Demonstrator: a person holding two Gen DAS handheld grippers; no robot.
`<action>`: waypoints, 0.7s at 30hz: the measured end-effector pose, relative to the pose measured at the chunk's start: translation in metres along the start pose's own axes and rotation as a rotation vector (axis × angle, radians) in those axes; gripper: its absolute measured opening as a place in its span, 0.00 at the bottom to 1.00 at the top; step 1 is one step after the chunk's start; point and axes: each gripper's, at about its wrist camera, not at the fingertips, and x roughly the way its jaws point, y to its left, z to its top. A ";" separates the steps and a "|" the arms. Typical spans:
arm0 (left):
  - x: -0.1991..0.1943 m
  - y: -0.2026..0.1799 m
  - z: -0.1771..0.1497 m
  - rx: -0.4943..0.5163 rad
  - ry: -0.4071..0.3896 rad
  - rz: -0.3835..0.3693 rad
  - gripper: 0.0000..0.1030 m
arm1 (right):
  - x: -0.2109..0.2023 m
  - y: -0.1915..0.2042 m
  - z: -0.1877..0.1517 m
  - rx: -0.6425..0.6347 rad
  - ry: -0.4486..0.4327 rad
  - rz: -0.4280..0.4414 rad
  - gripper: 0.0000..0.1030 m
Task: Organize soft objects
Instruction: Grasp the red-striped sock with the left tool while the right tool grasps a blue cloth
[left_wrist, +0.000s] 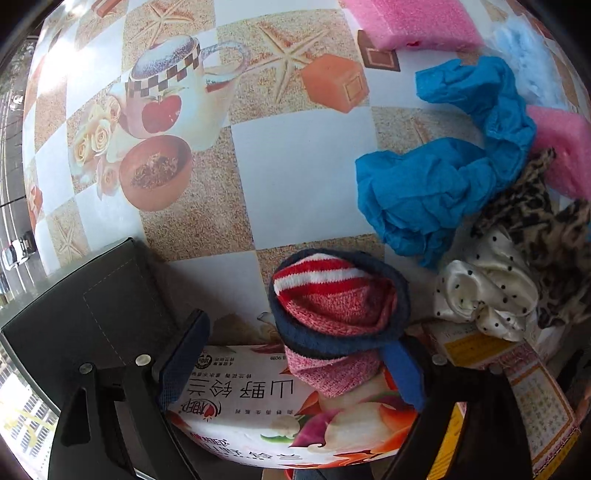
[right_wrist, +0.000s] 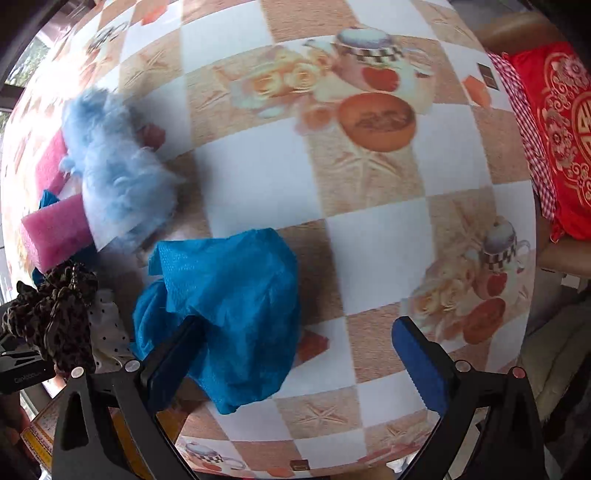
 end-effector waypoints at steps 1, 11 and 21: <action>0.001 0.001 0.001 -0.001 0.004 -0.006 0.89 | -0.003 -0.002 -0.002 -0.003 -0.008 0.028 0.99; 0.010 -0.010 0.010 0.023 -0.004 0.005 0.89 | 0.007 0.045 -0.026 -0.185 -0.017 0.055 0.99; -0.013 -0.016 -0.009 0.052 -0.077 -0.102 0.42 | 0.010 0.033 -0.046 -0.172 0.041 0.181 0.38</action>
